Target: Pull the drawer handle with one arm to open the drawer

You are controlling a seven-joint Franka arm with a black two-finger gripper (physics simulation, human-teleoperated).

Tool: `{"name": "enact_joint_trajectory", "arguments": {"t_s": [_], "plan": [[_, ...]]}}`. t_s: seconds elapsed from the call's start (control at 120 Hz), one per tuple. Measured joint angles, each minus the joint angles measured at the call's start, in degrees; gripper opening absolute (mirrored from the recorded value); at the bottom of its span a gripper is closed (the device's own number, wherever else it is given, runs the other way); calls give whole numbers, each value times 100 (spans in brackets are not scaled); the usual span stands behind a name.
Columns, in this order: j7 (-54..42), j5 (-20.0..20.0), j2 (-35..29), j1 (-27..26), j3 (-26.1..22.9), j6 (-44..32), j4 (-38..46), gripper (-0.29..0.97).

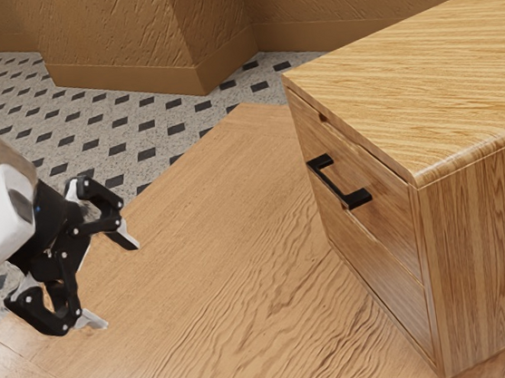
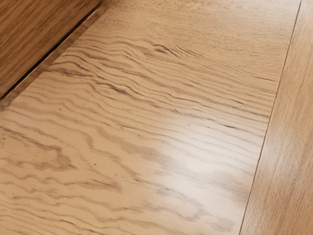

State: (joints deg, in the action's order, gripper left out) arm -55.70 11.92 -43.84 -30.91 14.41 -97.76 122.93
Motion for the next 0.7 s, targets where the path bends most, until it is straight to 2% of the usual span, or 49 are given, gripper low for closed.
{"name": "enact_joint_trajectory", "arguments": {"t_s": [0.167, 0.333, 0.433, 0.558, 0.7], "plan": [[-1635, 20, 697, -263, 134, -862, -323, 68], [-2861, -56, 1271, -1013, 664, -1361, -820, 68], [-3458, -49, 1377, -1332, 937, -1551, -848, 68], [-4081, 41, 1489, -2117, 1497, -1789, -858, 68], [-4641, 86, 1575, -2279, 1617, -2037, -855, 68]]}}
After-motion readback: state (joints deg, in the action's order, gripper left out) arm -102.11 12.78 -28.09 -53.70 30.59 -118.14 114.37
